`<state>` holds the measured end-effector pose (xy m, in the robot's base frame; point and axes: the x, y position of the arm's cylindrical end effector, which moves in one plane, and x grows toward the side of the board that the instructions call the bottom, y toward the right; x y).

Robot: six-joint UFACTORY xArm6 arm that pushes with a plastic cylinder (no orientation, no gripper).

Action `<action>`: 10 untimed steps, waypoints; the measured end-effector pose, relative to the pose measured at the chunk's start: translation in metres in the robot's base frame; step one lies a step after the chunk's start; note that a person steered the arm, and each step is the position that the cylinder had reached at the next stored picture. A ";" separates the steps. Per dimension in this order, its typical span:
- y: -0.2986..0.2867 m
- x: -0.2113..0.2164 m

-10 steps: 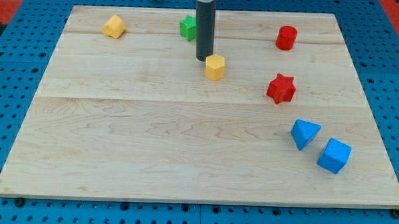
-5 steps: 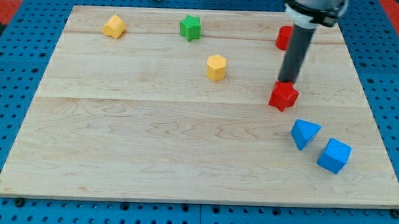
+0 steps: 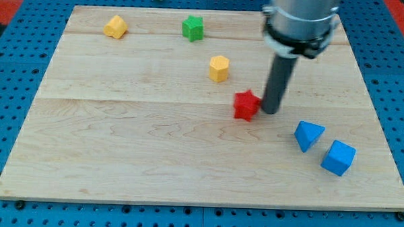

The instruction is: Push the red star to the left center of the board

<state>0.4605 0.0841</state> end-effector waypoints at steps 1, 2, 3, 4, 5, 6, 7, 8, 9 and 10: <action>-0.085 -0.006; -0.154 -0.029; -0.126 -0.042; -0.115 -0.041; -0.119 -0.078; -0.141 -0.091; -0.208 -0.087; -0.180 -0.086; -0.181 -0.050; -0.241 -0.057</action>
